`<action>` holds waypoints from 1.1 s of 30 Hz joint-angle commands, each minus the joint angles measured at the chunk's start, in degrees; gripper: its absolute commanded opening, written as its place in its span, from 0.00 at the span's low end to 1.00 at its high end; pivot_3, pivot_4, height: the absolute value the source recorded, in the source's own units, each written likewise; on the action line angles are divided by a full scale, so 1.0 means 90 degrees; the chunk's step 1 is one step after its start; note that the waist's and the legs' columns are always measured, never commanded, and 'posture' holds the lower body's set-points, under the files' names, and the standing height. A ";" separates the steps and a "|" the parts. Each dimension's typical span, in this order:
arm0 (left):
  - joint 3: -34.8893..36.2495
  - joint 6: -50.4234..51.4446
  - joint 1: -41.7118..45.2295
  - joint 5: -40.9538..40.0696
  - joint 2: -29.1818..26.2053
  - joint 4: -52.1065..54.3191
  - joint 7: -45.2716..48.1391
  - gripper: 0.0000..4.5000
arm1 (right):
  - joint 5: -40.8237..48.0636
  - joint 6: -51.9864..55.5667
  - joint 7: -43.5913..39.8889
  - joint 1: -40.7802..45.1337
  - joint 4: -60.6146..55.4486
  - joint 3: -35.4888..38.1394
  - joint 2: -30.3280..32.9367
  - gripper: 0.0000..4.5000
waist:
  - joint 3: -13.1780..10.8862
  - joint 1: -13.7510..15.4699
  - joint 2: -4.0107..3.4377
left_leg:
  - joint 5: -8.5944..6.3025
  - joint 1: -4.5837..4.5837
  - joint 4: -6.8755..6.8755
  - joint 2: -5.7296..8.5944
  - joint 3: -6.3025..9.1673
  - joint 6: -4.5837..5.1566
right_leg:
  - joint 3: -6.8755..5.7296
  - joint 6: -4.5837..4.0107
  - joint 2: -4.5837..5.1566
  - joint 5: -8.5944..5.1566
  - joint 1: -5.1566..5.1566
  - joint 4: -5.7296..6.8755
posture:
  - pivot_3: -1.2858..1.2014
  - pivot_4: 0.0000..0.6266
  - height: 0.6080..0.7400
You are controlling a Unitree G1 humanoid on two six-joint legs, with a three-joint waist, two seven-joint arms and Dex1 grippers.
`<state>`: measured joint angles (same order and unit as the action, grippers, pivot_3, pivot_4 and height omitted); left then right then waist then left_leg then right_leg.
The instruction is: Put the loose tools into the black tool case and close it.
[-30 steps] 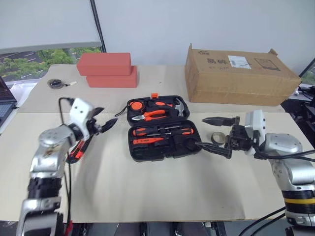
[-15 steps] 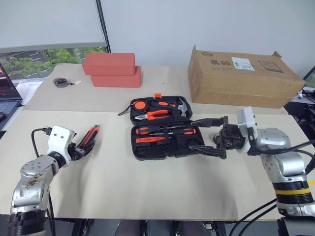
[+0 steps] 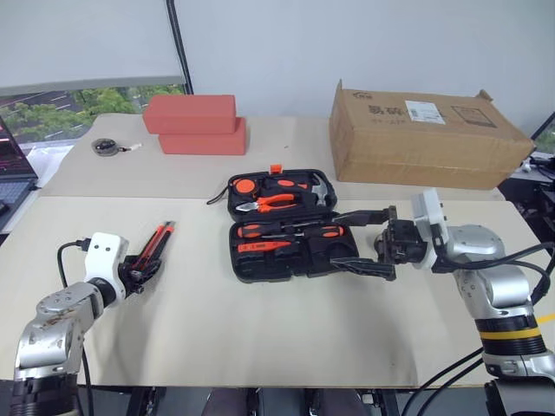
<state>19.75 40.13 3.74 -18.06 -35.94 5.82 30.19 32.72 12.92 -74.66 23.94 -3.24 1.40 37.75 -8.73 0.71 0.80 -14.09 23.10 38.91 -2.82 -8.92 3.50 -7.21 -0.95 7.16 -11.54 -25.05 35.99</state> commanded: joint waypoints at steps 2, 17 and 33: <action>-0.0021 -0.0324 -0.0003 0.0050 -0.0034 -0.0002 0.0021 0.40 | 0.0044 -0.0039 0.0017 0.0045 -0.0153 0.0150 0.0045 1.00 | 0.0000 0.0000 0.0000 | 0.0000 0.0000 -0.0001 0.0000 0.0000 -0.0001 | 0.0000 -0.0001 0.0003 0.0000 -0.0001 0.0000 | 0.52 0.24 0.79; -0.1852 -0.2248 0.1699 -0.0485 -0.0394 0.0747 0.2942 0.40 | 0.0109 0.0075 0.0156 -0.0145 -0.0226 0.0519 0.0290 1.00 | -0.0003 0.0016 0.0006 | 0.0018 0.0018 -0.0002 0.0014 -0.0024 -0.0027 | -0.0009 -0.0001 -0.0012 0.0001 -0.0004 -0.0015 | 0.52 0.24 0.79; -0.4268 -0.4025 0.3111 0.1678 0.0208 -0.1342 0.3807 0.40 | 0.0158 0.0130 0.0570 -0.0866 -0.0846 0.0965 0.0588 1.00 | -0.0004 0.0003 0.0006 | 0.0024 0.0018 0.0001 -0.0001 -0.0029 0.0068 | 0.0012 0.0004 -0.0053 -0.0001 -0.0010 -0.0015 | 0.52 0.24 0.79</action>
<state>-18.64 4.97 30.89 -4.28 -34.11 -5.72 64.64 32.83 13.96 -69.80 16.12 -8.92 7.93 42.08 -8.76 0.74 0.85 -13.89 23.26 38.91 -2.83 -9.18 4.13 -7.08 -0.91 6.68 -11.55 -25.14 35.86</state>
